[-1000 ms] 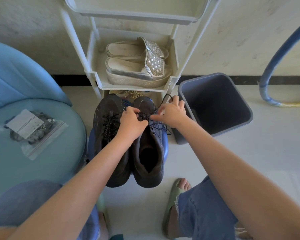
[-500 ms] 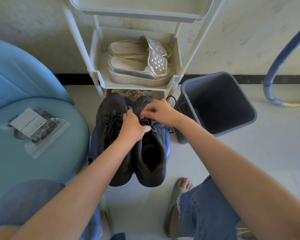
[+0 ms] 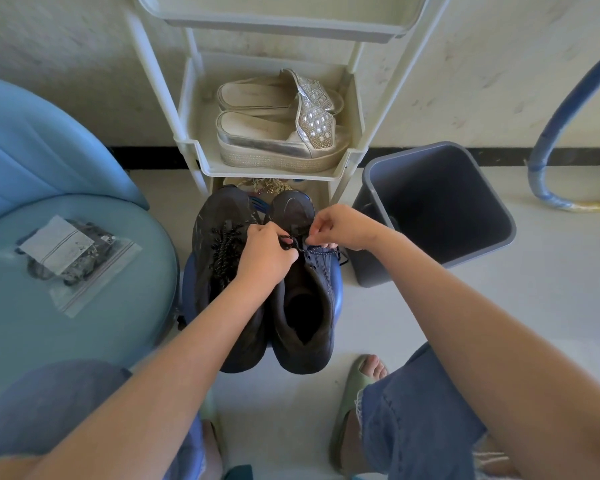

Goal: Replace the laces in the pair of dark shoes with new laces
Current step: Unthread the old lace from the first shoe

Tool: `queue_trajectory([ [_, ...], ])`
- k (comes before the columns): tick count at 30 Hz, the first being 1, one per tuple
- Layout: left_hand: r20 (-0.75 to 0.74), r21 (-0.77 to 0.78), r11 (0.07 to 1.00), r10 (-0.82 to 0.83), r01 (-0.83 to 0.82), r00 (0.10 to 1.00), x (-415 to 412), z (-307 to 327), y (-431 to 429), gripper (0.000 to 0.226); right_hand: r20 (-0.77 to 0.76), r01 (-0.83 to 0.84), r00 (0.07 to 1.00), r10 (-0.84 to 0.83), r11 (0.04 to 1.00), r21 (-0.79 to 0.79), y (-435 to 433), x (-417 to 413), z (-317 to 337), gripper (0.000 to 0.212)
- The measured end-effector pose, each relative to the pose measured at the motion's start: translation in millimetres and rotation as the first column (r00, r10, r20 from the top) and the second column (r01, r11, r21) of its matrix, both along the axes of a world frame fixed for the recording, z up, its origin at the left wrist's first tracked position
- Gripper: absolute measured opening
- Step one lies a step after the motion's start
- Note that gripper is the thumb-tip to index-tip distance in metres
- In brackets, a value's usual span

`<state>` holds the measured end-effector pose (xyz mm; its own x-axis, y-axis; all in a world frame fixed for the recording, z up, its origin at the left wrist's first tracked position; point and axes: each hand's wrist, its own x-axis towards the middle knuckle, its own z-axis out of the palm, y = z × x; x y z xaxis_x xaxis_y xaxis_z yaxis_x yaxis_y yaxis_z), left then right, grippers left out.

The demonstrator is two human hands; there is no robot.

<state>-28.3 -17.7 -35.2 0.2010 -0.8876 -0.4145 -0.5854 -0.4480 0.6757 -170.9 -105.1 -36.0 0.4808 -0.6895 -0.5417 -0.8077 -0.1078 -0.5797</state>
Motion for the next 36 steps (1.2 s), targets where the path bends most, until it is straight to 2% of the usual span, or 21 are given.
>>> queue_trajectory([
  [3,0.037,0.013,0.999,-0.037,0.036,0.999,-1,0,2,0.023,-0.099,-0.034,0.995,0.020,0.989,-0.144,-1,3,0,0.011],
  [6,0.094,0.026,0.998,-0.051,0.049,0.994,-2,1,1,0.025,-0.222,0.043,0.967,-0.128,0.936,-0.350,3,12,-3,0.014],
  [8,0.107,0.025,0.999,-0.039,0.036,0.993,0,1,-1,0.028,-0.176,0.127,0.966,-0.189,0.942,-0.312,4,12,-6,0.011],
  [11,0.097,0.010,0.998,-0.064,0.063,0.993,1,2,-1,0.028,-0.052,0.151,0.985,-0.167,0.961,-0.230,-1,4,-1,0.009],
  [14,0.067,-0.045,0.996,-0.078,0.081,0.995,-1,5,0,0.022,0.214,0.143,0.972,-0.102,0.971,-0.190,-2,1,6,0.013],
  [16,0.039,-0.067,0.996,-0.057,0.060,0.998,-2,8,0,0.021,0.162,-0.063,0.983,0.082,0.991,-0.117,1,4,8,0.017],
  [18,0.013,-0.075,0.996,-0.038,0.039,0.999,-1,9,-1,0.029,0.058,-0.198,0.977,0.204,0.976,-0.095,3,7,4,0.035],
  [21,-0.006,-0.072,0.997,-0.026,0.025,1.000,1,11,-1,0.040,0.060,-0.190,0.977,0.204,0.965,-0.183,5,13,4,0.049],
  [27,0.044,-0.011,0.995,-0.100,0.101,0.994,5,13,2,0.040,-0.017,-0.241,0.969,0.245,0.935,-0.259,4,15,-4,0.018],
  [32,0.067,0.037,0.988,-0.155,0.152,0.986,5,14,5,0.042,-0.084,-0.285,0.959,0.272,0.921,-0.265,8,19,-6,0.012],
  [36,0.083,0.046,0.977,-0.212,0.208,0.974,7,16,6,0.039,-0.126,-0.208,0.976,0.177,0.930,-0.302,7,18,-8,0.015],
])
